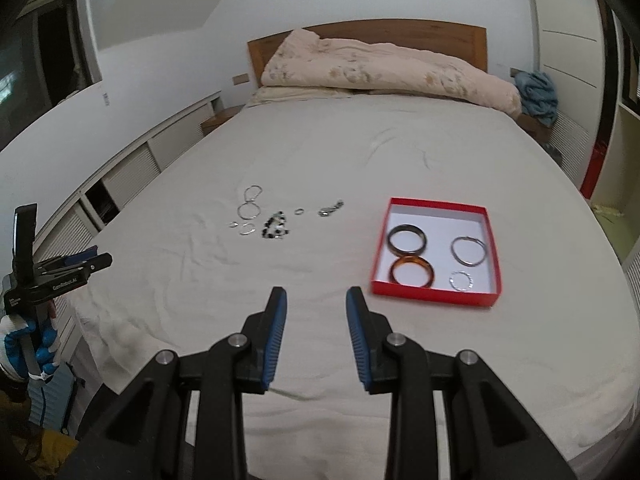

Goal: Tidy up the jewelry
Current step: 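Withdraw both tools and move toward the beaded bracelet and twisted hoop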

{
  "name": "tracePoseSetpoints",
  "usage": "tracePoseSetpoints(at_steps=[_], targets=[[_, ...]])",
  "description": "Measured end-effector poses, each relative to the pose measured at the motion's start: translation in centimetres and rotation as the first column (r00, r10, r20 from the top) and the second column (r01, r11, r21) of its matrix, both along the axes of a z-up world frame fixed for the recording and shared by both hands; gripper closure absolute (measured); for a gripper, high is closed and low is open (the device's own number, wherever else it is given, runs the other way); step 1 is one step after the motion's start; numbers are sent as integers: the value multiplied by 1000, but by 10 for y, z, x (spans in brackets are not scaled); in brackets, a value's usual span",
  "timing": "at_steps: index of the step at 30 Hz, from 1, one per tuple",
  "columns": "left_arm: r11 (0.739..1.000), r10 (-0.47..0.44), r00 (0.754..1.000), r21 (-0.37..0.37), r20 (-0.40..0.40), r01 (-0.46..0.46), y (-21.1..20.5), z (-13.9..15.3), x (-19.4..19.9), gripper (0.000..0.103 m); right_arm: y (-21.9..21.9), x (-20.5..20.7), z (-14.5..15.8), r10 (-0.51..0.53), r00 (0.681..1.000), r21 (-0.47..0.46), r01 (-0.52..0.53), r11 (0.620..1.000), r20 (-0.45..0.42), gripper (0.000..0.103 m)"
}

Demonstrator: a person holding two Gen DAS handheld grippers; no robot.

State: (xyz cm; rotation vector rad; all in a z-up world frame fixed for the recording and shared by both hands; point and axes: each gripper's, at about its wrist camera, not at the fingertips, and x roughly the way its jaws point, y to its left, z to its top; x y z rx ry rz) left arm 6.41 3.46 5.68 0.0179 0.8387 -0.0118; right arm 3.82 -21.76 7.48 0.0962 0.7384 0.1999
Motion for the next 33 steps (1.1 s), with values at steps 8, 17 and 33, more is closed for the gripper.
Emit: tracePoseSetpoints(at_steps=[8, 17, 33], targets=[[999, -19, 1000, -33, -10, 19, 9, -7, 10, 55, 21, 20, -2, 12, 1000, 7, -12, 1000, -9, 74], [999, -19, 997, -50, -73, 16, 5, -39, 62, 56, 25, 75, -33, 2, 999, 25, -1, 1000, -52, 74], [994, -27, 982, -110, -189, 6, -13, -107, 183, 62, 36, 194, -107, 19, 988, 49, -11, 999, -156, 74]])
